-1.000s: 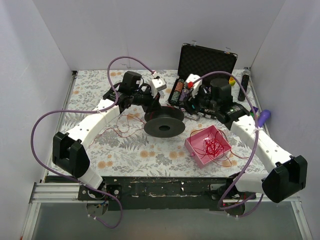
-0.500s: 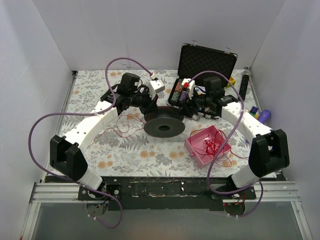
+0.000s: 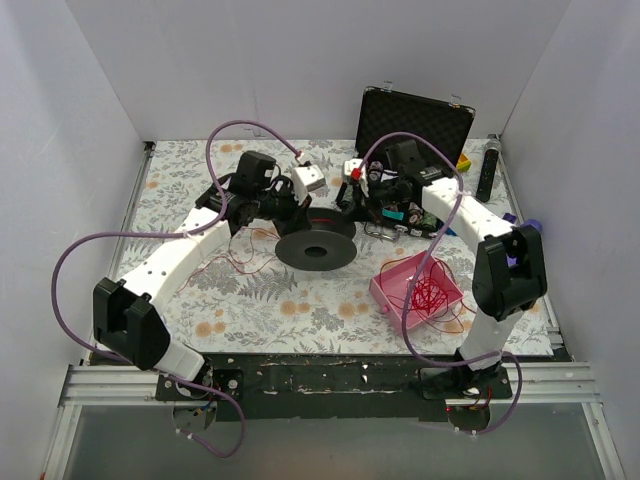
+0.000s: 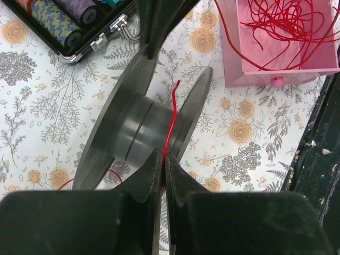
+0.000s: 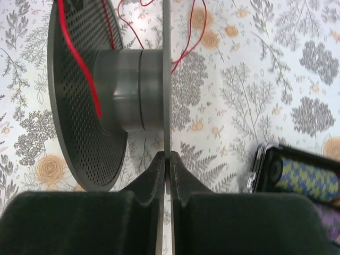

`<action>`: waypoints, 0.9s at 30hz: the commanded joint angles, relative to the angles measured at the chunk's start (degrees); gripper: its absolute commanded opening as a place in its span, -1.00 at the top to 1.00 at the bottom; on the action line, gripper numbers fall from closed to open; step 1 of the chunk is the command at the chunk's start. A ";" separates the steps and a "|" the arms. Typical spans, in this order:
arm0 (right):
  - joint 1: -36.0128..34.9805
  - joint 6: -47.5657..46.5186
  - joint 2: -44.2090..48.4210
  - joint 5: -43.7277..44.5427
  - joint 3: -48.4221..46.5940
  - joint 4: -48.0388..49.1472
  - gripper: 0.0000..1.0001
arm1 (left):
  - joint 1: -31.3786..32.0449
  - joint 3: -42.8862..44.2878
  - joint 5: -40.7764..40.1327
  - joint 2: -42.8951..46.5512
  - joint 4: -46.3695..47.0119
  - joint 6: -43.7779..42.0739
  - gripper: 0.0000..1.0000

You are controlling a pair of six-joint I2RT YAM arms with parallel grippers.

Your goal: Wrap the cables

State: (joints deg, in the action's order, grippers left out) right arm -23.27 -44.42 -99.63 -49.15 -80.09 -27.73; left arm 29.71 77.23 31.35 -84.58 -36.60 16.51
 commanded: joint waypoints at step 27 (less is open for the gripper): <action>-7.50 5.39 2.43 5.29 -9.29 16.65 -0.29 | 0.17 -11.13 1.42 8.11 -4.09 5.64 1.00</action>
State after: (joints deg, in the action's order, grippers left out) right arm -30.87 -47.11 -102.08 -45.47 -90.98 -23.51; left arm 29.67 68.97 28.86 -75.64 -35.81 20.71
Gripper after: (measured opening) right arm 0.639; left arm 0.015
